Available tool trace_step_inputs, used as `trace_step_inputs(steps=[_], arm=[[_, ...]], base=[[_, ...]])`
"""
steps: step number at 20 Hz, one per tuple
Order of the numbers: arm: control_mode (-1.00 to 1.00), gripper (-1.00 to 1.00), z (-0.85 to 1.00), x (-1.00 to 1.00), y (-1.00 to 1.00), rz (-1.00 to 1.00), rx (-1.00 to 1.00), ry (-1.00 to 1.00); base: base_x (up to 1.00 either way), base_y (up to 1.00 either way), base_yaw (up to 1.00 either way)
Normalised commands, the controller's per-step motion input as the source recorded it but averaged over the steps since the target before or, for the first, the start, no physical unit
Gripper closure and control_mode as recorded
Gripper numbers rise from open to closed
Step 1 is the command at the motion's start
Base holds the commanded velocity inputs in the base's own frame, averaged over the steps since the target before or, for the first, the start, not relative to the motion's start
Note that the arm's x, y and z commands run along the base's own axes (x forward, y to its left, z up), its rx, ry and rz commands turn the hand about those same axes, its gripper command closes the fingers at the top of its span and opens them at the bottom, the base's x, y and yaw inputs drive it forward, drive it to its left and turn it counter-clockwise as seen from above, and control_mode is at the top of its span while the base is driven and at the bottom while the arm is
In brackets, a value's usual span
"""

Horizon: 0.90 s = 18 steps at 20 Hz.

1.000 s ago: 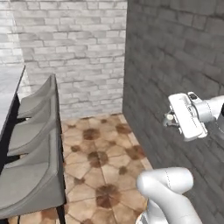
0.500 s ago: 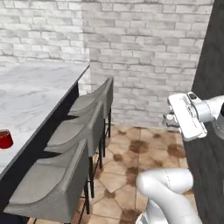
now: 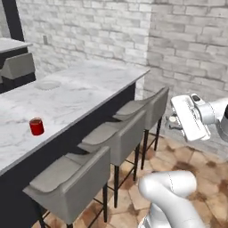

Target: Pick up the marshmallow and place it in the cup of hot chocolate on the dining counter.

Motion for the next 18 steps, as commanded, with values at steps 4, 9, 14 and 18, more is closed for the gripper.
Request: trace_step_inputs(steps=[4,9,14,18], arm=[[1.0,1.0,0.0,0.0,0.0,0.0,0.0,0.0],[1.0,1.0,0.0,0.0,0.0,0.0,0.0,0.0],[1.0,1.0,0.0,0.0,0.0,0.0,0.0,0.0],[1.0,1.0,0.0,0.0,0.0,0.0,0.0,0.0]], base=[[0.64,-0.69,0.61],[0.61,-0.92,0.48],[0.45,-0.17,0.38],[0.12,0.12,0.34]])
